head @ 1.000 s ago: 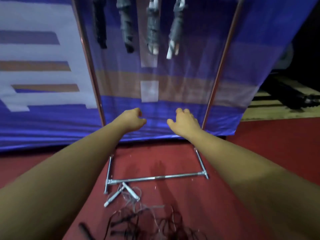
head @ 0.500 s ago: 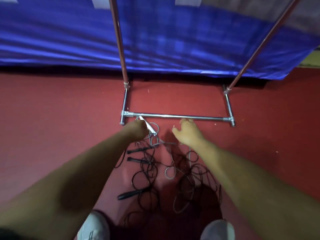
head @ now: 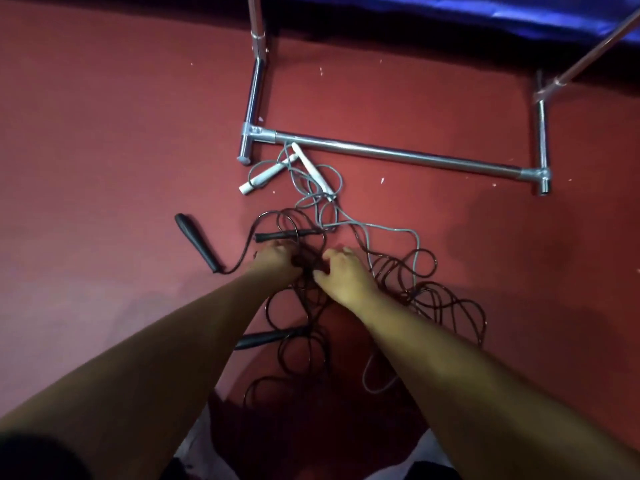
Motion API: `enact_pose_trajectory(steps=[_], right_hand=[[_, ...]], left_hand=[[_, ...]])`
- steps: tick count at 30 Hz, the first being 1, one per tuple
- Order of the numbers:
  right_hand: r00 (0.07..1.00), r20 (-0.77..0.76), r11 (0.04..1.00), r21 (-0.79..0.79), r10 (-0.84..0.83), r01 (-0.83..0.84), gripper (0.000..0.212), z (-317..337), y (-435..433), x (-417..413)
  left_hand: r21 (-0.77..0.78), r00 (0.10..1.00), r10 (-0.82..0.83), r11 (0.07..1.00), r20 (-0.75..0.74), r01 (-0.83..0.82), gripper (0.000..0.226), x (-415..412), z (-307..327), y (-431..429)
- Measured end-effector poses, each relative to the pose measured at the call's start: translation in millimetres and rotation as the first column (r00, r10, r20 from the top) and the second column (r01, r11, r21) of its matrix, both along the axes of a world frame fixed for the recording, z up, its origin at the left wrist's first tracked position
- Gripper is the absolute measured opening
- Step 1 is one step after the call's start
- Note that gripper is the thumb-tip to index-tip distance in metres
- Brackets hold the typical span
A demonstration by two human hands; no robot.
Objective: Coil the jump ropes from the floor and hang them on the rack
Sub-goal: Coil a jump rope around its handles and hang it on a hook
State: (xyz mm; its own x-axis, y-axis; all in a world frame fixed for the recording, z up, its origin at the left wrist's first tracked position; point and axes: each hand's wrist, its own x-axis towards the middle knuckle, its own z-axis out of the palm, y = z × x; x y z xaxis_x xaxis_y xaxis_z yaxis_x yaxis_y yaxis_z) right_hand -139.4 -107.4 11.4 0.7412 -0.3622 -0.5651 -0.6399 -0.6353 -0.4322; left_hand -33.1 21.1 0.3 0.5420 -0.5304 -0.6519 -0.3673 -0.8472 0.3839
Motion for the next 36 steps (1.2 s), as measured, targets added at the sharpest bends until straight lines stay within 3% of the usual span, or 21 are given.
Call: enact_pose_trajectory(steps=[3, 7, 14, 18, 22, 27, 29, 33, 36], right_hand=[[0.999, 0.034, 0.999, -0.031, 0.034, -0.033, 0.029, -15, 9, 2], [0.994, 0.105, 0.997, -0.071, 0.015, -0.008, 0.017, -13, 2, 7], [0.955, 0.286, 0.997, 0.019, -0.080, 0.078, 0.019, 72, -43, 32], [0.858, 0.491, 0.989, 0.096, -0.148, 0.115, 0.024, 158, -59, 31], [0.823, 0.529, 0.971, 0.216, -0.208, 0.106, 0.021, 247, -63, 20], [0.701, 0.651, 0.940, 0.331, -0.293, 0.085, 0.019, 358, -51, -2], [0.639, 0.688, 0.924, 0.370, -0.345, 0.101, 0.017, 400, -48, -11], [0.436, 0.651, 0.779, 0.573, -0.621, 0.256, 0.013, 456, -54, -30], [0.446, 0.653, 0.789, 0.546, -0.612, 0.282, 0.013, 461, -49, -46]], left_hand=[[-0.086, 0.999, -0.020, 0.996, 0.049, 0.025, 0.053, -4, -18, 6], [-0.195, 0.999, 0.043, 0.980, 0.011, -0.040, 0.021, 6, 24, -3], [-0.368, 0.985, 0.122, 0.916, -0.124, -0.160, 0.012, 45, 122, -33], [-0.457, 0.991, 0.101, 0.880, -0.089, -0.131, 0.015, 45, 204, -42], [-0.511, 0.998, 0.060, 0.858, -0.011, -0.057, 0.021, 34, 278, -37], [-0.439, 0.931, -0.059, 0.870, 0.360, 0.225, 0.016, 14, 343, -19], [-0.422, 0.902, -0.057, 0.870, 0.428, 0.255, 0.020, 10, 353, -7], [-0.485, 0.934, 0.055, 0.864, 0.354, 0.133, 0.022, -3, 359, 23], [-0.550, 0.969, 0.124, 0.835, 0.215, 0.015, 0.014, -18, 366, 33]])
